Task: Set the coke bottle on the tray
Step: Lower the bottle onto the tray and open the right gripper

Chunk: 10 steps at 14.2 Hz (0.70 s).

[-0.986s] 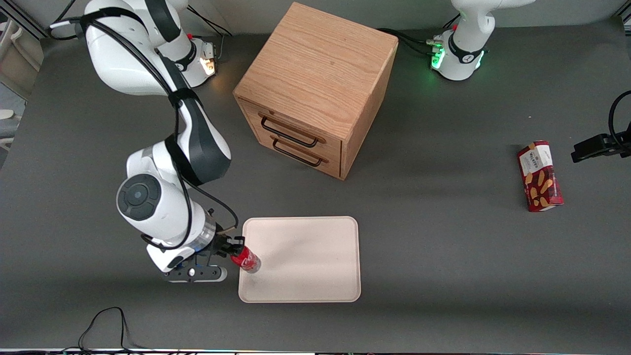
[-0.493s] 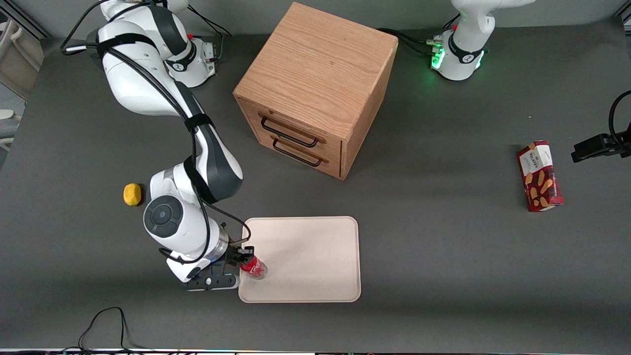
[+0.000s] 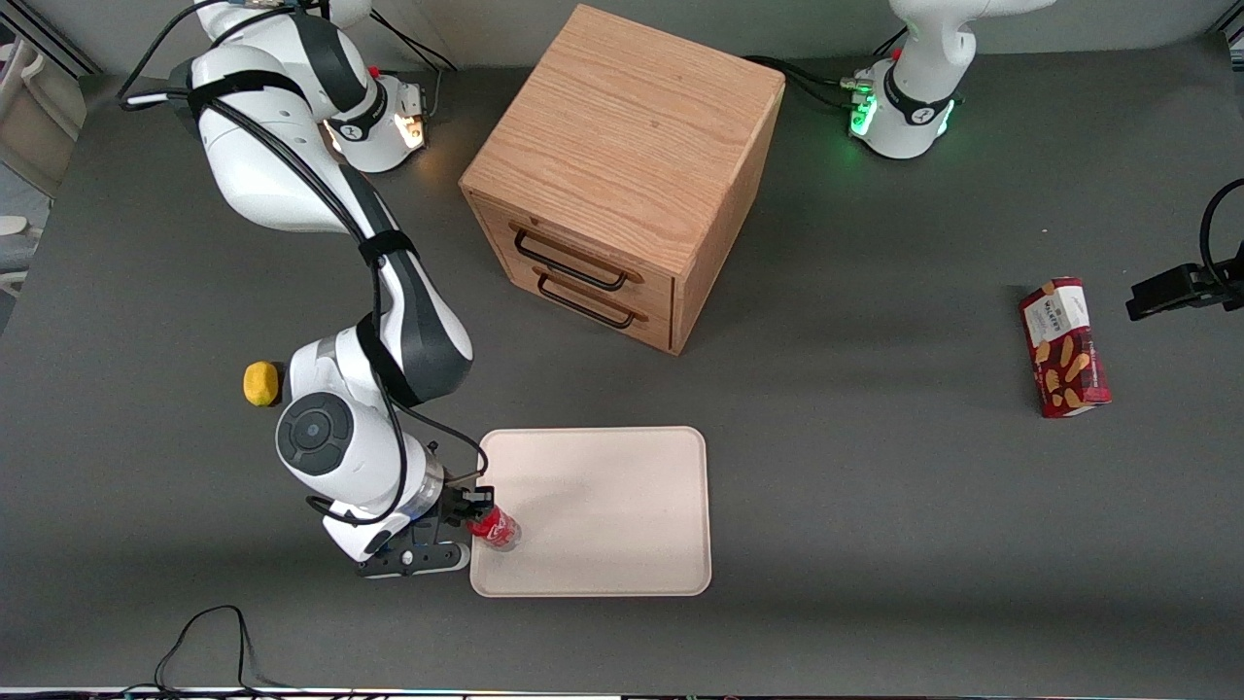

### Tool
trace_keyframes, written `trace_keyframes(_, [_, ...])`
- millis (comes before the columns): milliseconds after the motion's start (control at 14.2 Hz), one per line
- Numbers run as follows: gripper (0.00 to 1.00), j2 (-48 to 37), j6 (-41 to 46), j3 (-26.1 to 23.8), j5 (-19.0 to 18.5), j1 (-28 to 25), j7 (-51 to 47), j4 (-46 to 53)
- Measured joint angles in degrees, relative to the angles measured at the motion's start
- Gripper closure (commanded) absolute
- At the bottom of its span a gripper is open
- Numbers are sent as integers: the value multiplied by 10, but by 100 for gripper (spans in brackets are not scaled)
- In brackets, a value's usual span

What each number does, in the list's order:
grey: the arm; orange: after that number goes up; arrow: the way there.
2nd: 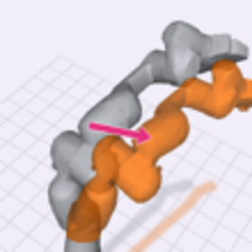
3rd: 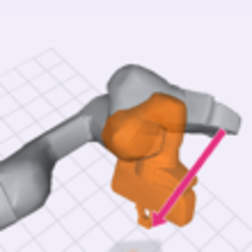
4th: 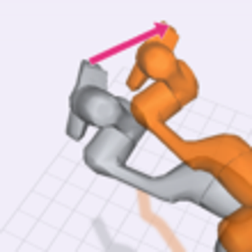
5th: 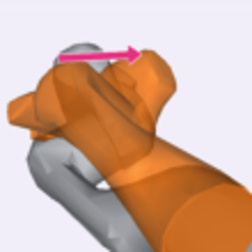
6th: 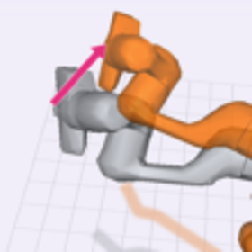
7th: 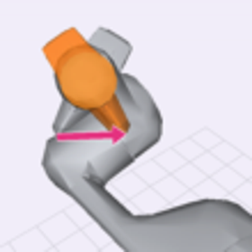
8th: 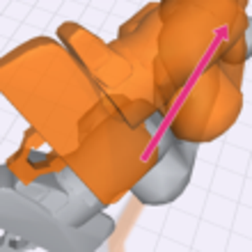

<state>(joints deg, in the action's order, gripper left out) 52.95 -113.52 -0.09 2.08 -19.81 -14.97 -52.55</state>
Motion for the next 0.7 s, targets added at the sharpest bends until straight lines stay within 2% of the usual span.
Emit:
trace_keyframes(282, [100,2,0,0,0,1,1,0])
trace_keyframes(423, [73,3,0,0,0,1,1,0])
trace_keyframes(493, [69,3,0,0,0,1,1,0])
trace_keyframes(563, [52,3,0,0,0,1,1,0])
trace_keyframes(634, [44,3,0,0,0,1,1,0])
trace_keyframes(704, [23,3,-1,0,0,1,1,0])
